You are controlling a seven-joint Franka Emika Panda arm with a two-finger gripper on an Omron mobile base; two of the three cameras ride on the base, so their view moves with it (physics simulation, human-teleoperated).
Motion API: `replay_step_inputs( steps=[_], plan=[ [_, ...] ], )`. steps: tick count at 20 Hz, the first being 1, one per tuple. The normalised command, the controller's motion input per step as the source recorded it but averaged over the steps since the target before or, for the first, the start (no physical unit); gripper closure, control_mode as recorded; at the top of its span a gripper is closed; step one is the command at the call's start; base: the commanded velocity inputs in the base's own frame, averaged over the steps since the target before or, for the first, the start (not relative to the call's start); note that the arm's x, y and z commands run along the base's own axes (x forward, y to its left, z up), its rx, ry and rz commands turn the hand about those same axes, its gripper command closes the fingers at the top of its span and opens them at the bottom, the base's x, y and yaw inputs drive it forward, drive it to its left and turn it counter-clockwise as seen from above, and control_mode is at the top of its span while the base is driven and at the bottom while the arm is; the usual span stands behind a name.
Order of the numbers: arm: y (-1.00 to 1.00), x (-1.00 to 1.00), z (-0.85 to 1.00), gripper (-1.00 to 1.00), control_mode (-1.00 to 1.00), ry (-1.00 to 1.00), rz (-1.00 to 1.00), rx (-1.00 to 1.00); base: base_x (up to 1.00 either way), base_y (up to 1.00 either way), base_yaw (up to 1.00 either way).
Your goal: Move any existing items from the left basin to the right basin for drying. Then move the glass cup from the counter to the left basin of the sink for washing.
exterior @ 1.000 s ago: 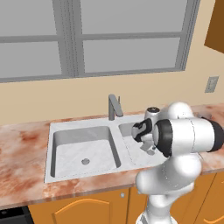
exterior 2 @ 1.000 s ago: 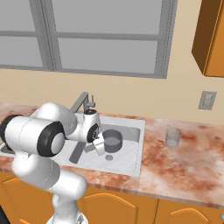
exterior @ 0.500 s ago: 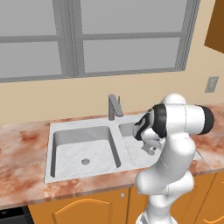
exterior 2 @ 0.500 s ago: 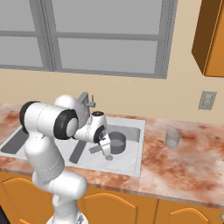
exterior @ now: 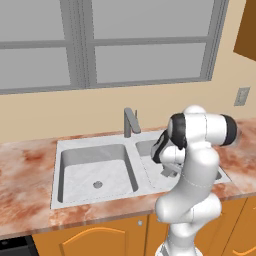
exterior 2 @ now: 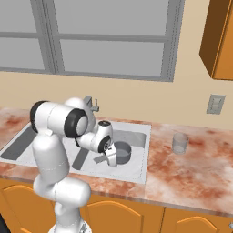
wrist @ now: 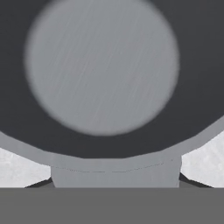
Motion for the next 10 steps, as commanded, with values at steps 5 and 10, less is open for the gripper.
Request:
replay_step_inputs(
  steps=[5,10],
  plan=[
    [0.00,0.00,-0.22,1.00,-1.00,0.00,0.00,0.01,0.00,0.00,0.00],
    [0.00,0.00,-0.14,-1.00,-1.00,-0.02,0.00,0.00,0.00,0.00,0.00]
  ],
)
